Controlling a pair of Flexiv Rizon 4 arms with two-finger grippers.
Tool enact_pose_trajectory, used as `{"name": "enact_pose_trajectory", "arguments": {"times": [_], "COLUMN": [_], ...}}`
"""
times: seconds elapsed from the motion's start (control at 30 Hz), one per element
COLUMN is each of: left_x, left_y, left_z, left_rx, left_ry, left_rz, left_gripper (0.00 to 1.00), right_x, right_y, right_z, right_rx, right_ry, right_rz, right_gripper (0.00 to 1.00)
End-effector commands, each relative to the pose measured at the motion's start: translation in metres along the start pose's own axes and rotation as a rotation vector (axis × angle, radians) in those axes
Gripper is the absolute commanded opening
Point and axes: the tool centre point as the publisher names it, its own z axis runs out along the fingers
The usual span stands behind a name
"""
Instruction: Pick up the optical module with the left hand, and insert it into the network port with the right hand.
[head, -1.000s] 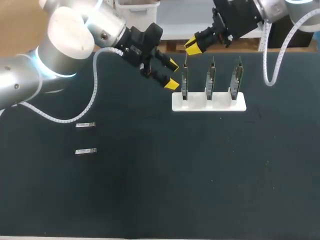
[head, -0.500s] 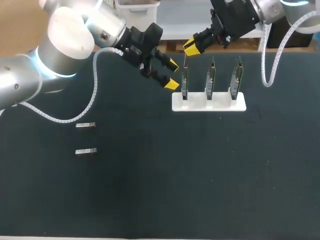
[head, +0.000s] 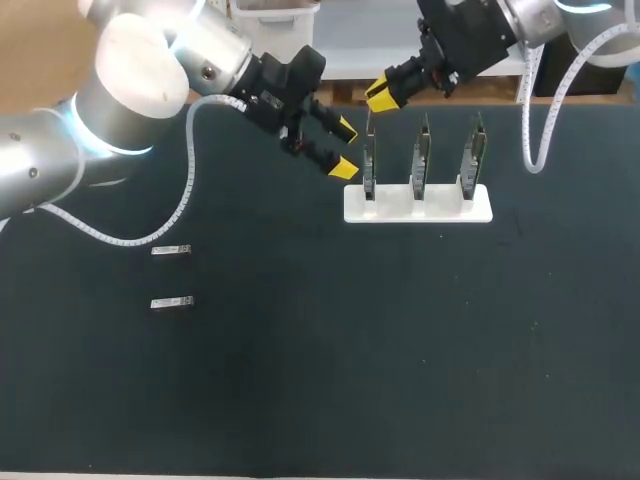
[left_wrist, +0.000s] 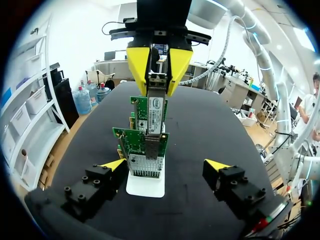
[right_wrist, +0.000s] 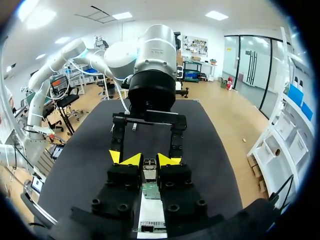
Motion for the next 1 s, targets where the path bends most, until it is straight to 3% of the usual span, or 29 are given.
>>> {"name": "enact_pose_trajectory", "arguments": {"times": [0.03, 1.0], "left_x": [-0.0004, -0.0004], "left_y": [0.0, 0.0], "left_z": [-0.0002, -0.0002], "left_rx": [-0.001, -0.001], "left_ry": [0.003, 0.003], "left_rz": [-0.001, -0.001], "left_gripper": [1.0, 1.0], "right_x": [-0.001, 0.0017], "right_y": [0.0022, 0.0028], "right_z": [0.0009, -0.0001], "right_rx": [0.008, 0.045], "right_ry": [0.003, 0.047], "right_rz": [-0.009, -0.041], "right_gripper": [0.0, 0.0]}}
